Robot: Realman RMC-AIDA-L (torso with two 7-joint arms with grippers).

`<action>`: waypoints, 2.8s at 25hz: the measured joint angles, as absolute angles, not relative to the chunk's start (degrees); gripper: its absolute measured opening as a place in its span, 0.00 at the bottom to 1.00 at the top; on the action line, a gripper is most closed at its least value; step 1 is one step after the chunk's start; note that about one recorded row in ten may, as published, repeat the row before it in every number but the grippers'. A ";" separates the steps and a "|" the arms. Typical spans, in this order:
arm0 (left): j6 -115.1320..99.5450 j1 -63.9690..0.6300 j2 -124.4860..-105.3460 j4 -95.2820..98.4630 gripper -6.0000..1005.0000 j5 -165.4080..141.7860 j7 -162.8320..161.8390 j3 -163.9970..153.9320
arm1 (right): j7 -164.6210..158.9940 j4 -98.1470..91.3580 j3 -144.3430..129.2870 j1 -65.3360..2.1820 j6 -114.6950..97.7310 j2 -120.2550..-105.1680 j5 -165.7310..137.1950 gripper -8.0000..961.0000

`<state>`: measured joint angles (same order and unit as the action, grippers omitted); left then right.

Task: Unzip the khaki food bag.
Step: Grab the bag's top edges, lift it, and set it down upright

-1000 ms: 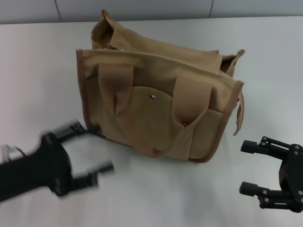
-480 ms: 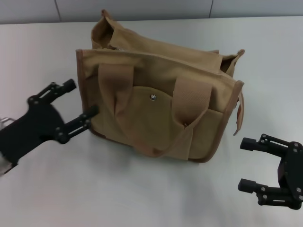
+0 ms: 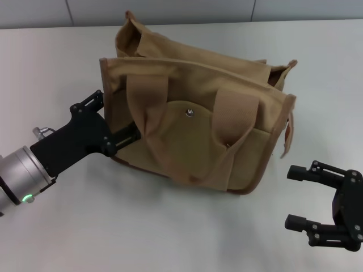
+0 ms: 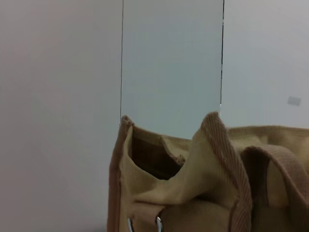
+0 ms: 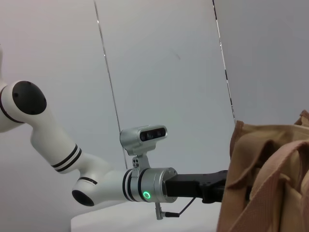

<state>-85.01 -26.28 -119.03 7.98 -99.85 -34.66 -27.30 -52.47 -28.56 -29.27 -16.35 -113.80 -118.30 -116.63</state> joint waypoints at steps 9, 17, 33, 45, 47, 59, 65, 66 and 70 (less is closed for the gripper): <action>-84.37 -25.32 -119.02 6.70 0.61 -98.21 -31.90 -26.47 | -52.47 -28.56 -29.27 -16.44 -113.57 -118.37 -116.63 0.86; -84.56 -25.46 -119.08 6.27 0.34 -98.16 -30.40 -26.79 | -52.47 -28.61 -29.20 -16.03 -112.96 -118.81 -116.44 0.86; -89.60 -26.78 -118.96 5.82 0.14 -97.46 -29.12 -25.85 | -52.48 -21.59 -5.60 -15.78 -115.81 -119.02 -107.15 0.86; -98.32 -31.43 -118.66 12.85 0.06 -97.31 -32.35 -26.78 | -47.30 -12.28 -5.85 -24.35 -107.03 -119.36 -89.83 0.86; -98.49 -31.81 -118.63 13.14 0.06 -97.32 -32.43 -27.13 | -46.63 -11.93 -6.03 -25.57 -105.98 -119.38 -89.88 0.86; -100.11 -32.52 -118.76 14.43 0.06 -97.11 -33.14 -27.81 | -37.79 -7.11 -24.11 -35.63 -93.80 -119.69 -89.88 0.86; -100.22 -32.90 -118.76 14.50 0.06 -97.01 -33.14 -27.61 | -34.85 -6.40 -29.82 -35.85 -93.14 -119.71 -89.87 0.86; -100.22 -32.97 -118.78 14.50 0.06 -97.01 -33.14 -27.66 | -34.33 -6.39 -30.61 -35.74 -93.14 -119.71 -89.87 0.86; -100.06 -33.43 -118.82 14.22 0.06 -97.01 -33.20 -27.81 | -32.31 -6.39 -34.20 -35.57 -93.49 -119.71 -89.83 0.86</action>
<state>-100.06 -33.43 -118.82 14.22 -97.00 -33.20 -27.81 -32.31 -6.39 -34.20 -35.57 -93.49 -119.71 -89.83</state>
